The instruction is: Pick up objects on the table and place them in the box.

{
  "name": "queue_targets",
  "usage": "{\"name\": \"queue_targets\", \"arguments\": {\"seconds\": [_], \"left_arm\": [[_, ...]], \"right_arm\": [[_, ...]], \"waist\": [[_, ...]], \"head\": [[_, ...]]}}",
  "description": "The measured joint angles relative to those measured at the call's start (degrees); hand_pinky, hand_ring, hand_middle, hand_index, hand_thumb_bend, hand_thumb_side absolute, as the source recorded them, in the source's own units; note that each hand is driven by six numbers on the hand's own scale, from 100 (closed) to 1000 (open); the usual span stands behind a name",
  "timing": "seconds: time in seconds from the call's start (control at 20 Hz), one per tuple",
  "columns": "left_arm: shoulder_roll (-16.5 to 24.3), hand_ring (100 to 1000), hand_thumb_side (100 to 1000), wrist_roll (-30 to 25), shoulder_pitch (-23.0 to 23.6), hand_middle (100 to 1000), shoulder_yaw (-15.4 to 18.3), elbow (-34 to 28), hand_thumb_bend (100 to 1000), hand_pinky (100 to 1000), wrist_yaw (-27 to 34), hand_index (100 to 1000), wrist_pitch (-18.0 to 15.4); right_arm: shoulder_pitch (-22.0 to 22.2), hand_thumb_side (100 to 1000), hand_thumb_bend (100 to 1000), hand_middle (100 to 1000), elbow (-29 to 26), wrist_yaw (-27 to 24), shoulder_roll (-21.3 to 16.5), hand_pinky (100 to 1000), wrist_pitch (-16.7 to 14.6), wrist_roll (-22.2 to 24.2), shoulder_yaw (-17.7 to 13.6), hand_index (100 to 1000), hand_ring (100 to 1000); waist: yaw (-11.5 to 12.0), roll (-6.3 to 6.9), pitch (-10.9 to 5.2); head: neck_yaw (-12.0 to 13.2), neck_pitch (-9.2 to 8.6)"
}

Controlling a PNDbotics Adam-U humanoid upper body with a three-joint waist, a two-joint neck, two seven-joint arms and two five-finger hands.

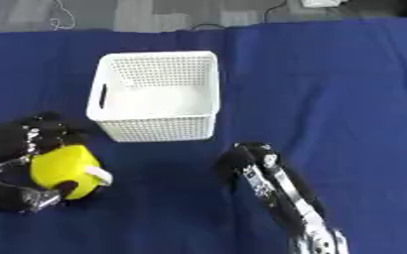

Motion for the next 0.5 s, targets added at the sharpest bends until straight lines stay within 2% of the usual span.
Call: {"name": "queue_targets", "arguments": {"seconds": [0.5], "left_arm": [[-0.04, 824, 932, 2.01, 0.07, 897, 0.0, 1.4, 199, 863, 0.0, 952, -0.34]], "right_arm": [[-0.02, 951, 100, 443, 0.0, 0.42, 0.1, 301, -0.1, 0.1, 0.0, 607, 422]], "waist": [[0.0, -0.38, 0.23]], "head": [[0.0, 0.0]]}}
